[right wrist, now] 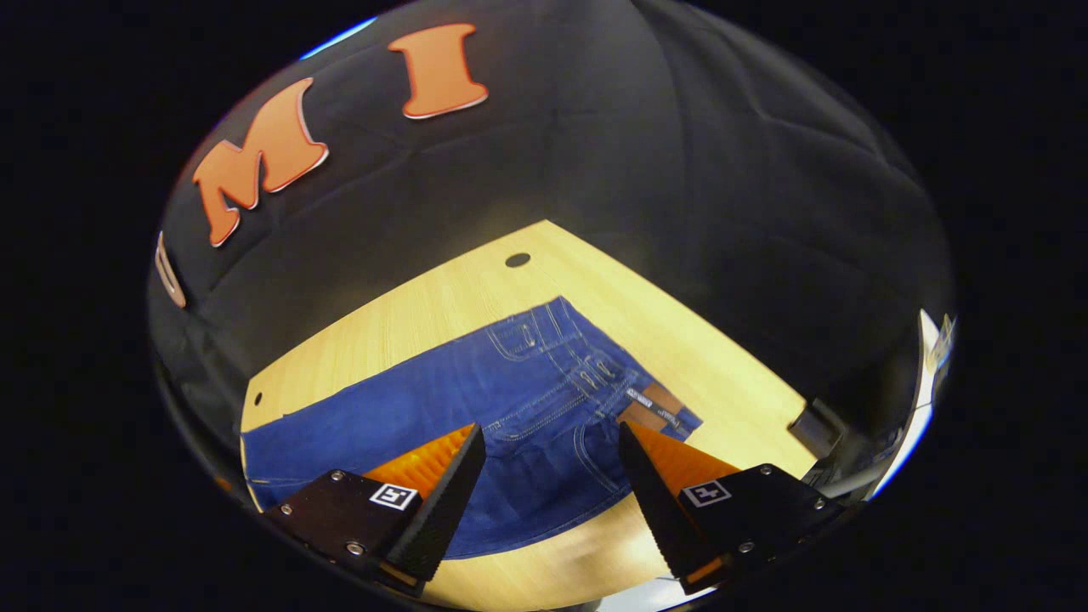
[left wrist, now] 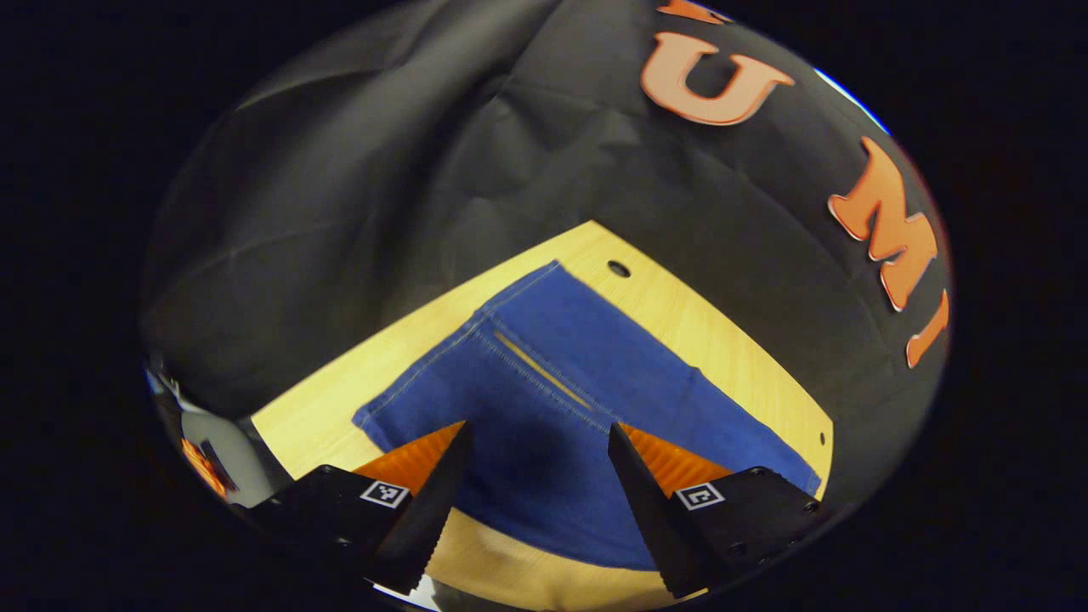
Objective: Grasp the waist and the cuffs of the jeans and fold them to make the two legs overlap; first hold the waist and fold one-third of the jeans toward the cuffs, then hold the cuffs and fold the remaining one-third in the same direction to finish folding.
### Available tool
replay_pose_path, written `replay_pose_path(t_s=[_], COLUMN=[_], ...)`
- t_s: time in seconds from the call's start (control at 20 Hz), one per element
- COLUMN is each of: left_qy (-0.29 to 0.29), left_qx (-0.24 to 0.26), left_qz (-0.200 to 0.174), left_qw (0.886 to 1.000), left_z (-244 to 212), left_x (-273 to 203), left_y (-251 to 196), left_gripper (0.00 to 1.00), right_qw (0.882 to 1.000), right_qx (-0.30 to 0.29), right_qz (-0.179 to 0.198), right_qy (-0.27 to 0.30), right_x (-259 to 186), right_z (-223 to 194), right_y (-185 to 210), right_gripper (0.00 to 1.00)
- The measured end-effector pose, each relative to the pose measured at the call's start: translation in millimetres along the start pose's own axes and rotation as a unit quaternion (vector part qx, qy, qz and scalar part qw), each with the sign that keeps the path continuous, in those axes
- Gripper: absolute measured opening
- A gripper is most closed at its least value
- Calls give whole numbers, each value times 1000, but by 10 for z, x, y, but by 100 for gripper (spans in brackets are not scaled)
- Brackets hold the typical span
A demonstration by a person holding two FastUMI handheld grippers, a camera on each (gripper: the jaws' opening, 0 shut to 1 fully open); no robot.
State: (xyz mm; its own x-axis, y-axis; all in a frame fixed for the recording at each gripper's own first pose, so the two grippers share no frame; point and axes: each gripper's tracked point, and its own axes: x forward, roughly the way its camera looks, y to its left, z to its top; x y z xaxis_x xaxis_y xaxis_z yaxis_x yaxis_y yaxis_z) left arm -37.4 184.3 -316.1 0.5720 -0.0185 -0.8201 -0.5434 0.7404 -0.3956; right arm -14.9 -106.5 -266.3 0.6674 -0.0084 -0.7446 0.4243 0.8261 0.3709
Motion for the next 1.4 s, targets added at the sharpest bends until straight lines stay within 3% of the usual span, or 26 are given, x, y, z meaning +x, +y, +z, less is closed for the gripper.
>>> replay_pose_path(t_s=[0.2, 0.45, 0.7, 0.8, 0.95, 1.0, 1.05, 1.15, 1.25, 1.4], left_qy=[48, 89, 99, 87, 60, 52, 43, 36, 42, 42], left_qx=[-71, -158, -206, -228, -250, -259, -268, -277, -288, -289], left_qz=[10, 17, 26, 12, -25, -38, -50, -71, -78, -65], left_qw=[996, 983, 973, 970, 966, 964, 961, 958, 953, 954], left_z=[-179, -249, -258, -272, -128, -73, -32, 18, 8, -9], left_x=[205, 278, 298, 345, 525, 585, 623, 732, 838, 854], left_y=[129, 367, 667, 774, 764, 744, 703, 637, 606, 638], left_gripper=[98, 98, 98, 97, 87, 76, 72, 71, 60, 7], right_qw=[999, 995, 990, 988, 986, 986, 986, 984, 982, 978], right_qx=[32, 75, 109, 125, 139, 142, 144, 152, 162, 182], right_qz=[-4, 2, -1, 2, 3, 3, 1, 0, 0, 1], right_qy=[32, 61, 84, 86, 88, 90, 89, 94, 101, 98], right_x=[136, 250, 360, 402, 419, 424, 439, 530, 549, 532], right_z=[-120, -214, -310, -314, -307, -300, -301, -360, -399, -394], right_y=[-126, -202, -278, -268, -282, -293, -308, -361, -414, -538], right_gripper=[98, 97, 98, 98, 98, 98, 98, 98, 98, 97])
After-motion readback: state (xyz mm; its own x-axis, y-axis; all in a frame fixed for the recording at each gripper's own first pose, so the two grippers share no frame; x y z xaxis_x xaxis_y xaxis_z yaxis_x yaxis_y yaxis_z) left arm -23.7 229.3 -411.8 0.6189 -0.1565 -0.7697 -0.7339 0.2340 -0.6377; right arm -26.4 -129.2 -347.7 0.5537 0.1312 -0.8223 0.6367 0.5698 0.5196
